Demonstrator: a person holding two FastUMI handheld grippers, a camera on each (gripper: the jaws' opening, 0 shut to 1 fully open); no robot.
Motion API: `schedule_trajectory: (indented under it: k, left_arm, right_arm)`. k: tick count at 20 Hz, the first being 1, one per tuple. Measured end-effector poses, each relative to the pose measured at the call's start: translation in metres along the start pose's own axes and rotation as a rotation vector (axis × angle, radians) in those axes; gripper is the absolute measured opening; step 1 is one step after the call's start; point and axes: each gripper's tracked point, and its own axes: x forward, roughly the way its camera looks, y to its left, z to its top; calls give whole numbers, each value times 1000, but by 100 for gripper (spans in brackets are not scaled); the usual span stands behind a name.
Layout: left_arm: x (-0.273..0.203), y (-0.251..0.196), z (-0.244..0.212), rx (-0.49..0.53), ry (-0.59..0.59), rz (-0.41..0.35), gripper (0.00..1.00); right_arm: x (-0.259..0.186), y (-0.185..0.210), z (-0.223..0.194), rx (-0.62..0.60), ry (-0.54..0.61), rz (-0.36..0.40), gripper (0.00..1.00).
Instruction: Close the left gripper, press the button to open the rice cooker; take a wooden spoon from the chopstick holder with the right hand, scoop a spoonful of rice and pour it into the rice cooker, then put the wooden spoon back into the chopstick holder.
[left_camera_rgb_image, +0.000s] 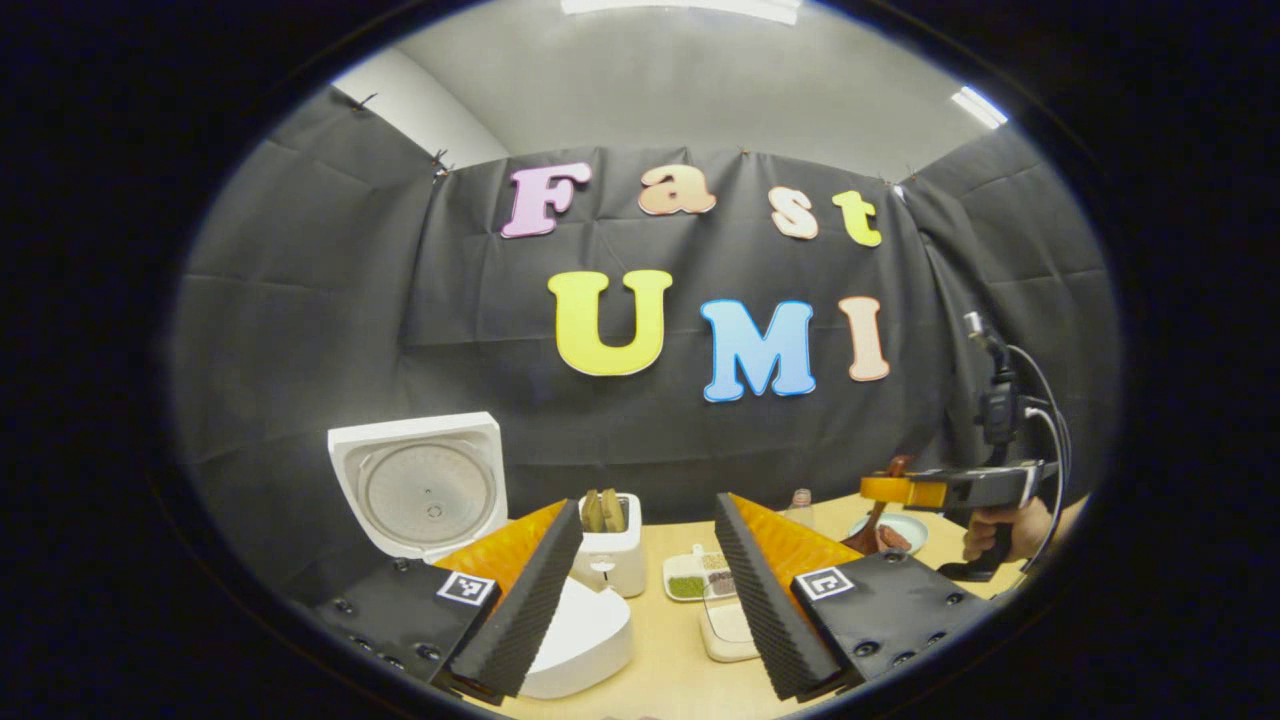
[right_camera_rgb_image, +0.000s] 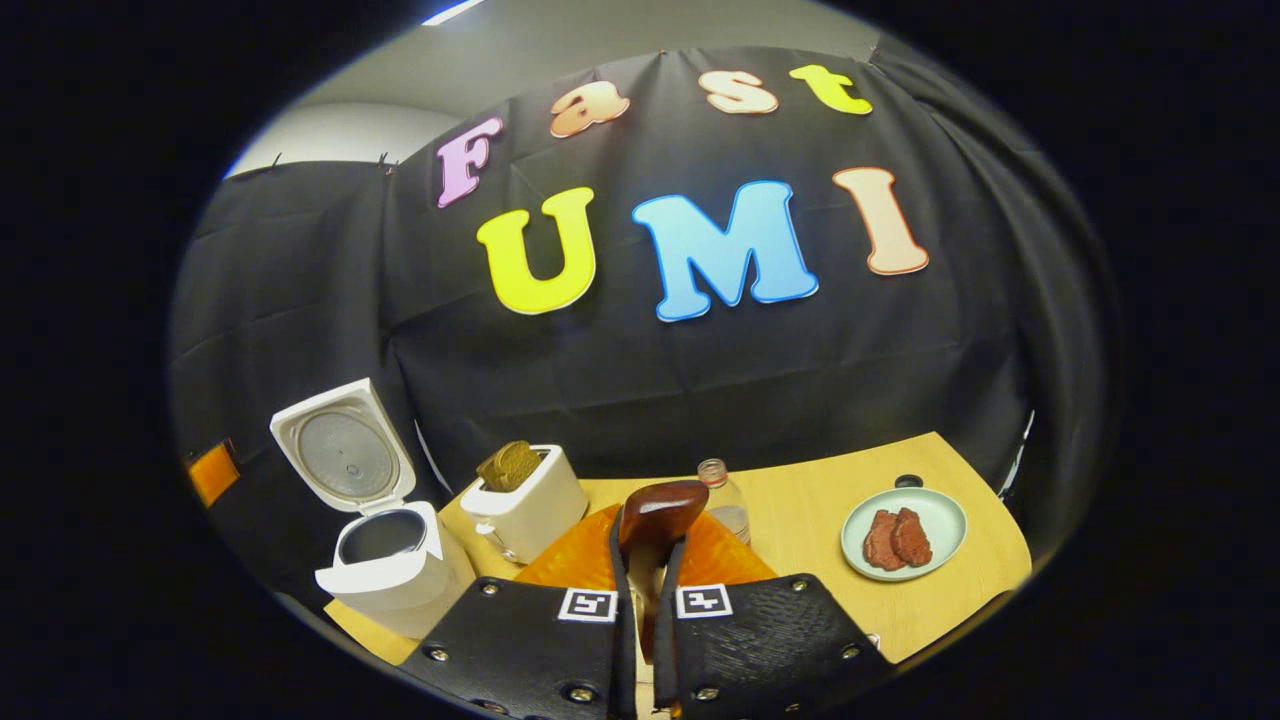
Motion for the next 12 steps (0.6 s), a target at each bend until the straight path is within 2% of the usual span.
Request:
schedule_trajectory:
  k: [1,2,4,5,6,7,9,10,12]
  left_arm:
    - [-1,3,-2,0,3,-3,90]
    - [-3,6,-4,1,3,-2,94]
    - [-8,12,-9,-5,4,-9,94]
    - [-8,15,-12,-8,7,-8,90]
    - [-9,19,-16,-8,15,-4,93]
    - [-9,22,-20,-9,23,0,90]
    - [-10,29,-25,-15,34,13,90]
    - [-10,33,-27,-18,38,20,94]
    - [-13,41,-33,-21,52,34,94]
  right_arm:
    - [9,3,-10,-16,22,4,7]
    - [17,6,-20,-32,40,3,7]
    - [31,7,-39,-55,78,-6,7]
    - [38,7,-47,-70,92,-12,7]
    - [43,8,-55,-89,105,-15,7]
    - [48,7,-63,-109,121,-18,7]
    - [57,8,-78,-147,146,-20,7]
    - [60,8,-88,-161,165,-22,7]
    - [65,10,-108,-150,211,-22,7]
